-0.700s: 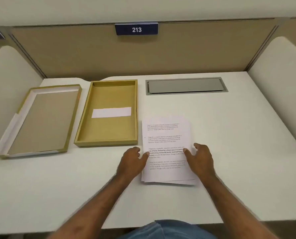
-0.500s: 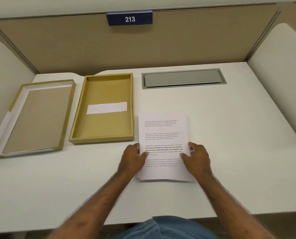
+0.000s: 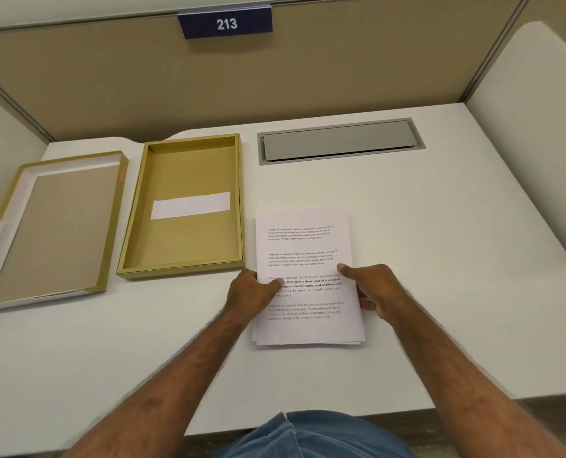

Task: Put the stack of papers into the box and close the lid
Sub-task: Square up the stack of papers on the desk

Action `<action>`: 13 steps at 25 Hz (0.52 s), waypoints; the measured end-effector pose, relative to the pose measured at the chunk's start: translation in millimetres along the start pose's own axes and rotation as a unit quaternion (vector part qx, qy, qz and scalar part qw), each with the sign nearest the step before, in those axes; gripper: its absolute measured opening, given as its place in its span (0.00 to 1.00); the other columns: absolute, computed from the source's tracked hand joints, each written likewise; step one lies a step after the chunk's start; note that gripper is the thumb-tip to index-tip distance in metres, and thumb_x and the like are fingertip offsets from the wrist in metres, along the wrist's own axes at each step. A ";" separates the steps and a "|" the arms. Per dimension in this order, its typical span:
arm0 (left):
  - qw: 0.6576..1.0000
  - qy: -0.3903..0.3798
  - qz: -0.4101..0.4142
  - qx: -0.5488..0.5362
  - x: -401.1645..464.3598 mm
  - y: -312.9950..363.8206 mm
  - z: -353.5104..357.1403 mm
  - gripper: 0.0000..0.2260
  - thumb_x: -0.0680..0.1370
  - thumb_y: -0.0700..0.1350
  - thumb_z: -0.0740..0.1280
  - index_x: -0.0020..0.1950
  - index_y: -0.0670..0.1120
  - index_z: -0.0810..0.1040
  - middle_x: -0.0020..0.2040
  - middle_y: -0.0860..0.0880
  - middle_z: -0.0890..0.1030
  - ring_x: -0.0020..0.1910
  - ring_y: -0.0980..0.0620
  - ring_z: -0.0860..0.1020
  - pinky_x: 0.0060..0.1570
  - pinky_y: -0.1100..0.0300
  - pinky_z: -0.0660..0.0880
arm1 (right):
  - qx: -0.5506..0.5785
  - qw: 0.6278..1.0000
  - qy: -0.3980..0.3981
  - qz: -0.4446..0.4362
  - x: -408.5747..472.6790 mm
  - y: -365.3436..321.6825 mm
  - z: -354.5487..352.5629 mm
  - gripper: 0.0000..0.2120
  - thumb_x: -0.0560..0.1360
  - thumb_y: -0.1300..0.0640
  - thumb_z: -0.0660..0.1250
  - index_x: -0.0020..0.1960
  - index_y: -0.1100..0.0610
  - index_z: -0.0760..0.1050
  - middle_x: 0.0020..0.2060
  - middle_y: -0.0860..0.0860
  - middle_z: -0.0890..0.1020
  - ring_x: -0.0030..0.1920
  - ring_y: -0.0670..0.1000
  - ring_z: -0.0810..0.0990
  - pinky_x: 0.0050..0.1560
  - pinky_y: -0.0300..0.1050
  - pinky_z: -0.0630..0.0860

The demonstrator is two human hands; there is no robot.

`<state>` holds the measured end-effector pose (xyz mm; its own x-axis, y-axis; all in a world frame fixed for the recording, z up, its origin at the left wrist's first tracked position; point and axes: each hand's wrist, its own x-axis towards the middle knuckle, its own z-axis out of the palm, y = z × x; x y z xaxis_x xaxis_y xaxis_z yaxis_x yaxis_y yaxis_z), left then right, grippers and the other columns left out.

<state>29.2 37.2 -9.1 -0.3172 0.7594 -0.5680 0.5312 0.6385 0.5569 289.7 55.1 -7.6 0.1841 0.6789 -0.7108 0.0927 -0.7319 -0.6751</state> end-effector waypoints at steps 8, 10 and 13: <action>1.000 -0.025 0.000 -0.016 1.1 0.2 0.9 0.29 0.75 0.54 0.79 0.68 0.40 0.75 0.66 0.44 0.82 0.63 0.44 0.82 0.54 0.54 0.77 | 0.075 0.996 -0.045 -0.011 0.5 1.6 17.9 0.22 0.73 0.49 0.82 0.60 0.61 0.84 0.53 0.58 0.90 0.48 0.57 0.91 0.35 0.44 0.85; 1.000 -0.023 0.001 -0.014 -0.6 2.0 1.3 0.28 0.75 0.53 0.79 0.68 0.40 0.74 0.66 0.44 0.82 0.60 0.46 0.81 0.52 0.55 0.75 | 0.090 0.994 -0.058 0.003 -1.9 0.2 12.3 0.20 0.74 0.54 0.81 0.61 0.64 0.84 0.52 0.59 0.91 0.47 0.58 0.90 0.34 0.45 0.85; 1.000 -0.026 0.004 -0.010 0.6 0.6 2.4 0.28 0.74 0.52 0.80 0.67 0.41 0.75 0.66 0.44 0.82 0.58 0.46 0.81 0.53 0.54 0.77 | 0.063 0.995 -0.081 0.010 -0.2 2.8 4.0 0.18 0.74 0.55 0.80 0.61 0.61 0.85 0.51 0.58 0.91 0.51 0.60 0.89 0.52 0.55 0.85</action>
<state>31.2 37.7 -10.6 -0.2716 0.7566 -0.5948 0.5177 0.6358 0.5725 286.0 53.2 -10.2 0.0240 0.6723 -0.7399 -0.0354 -0.7390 -0.6727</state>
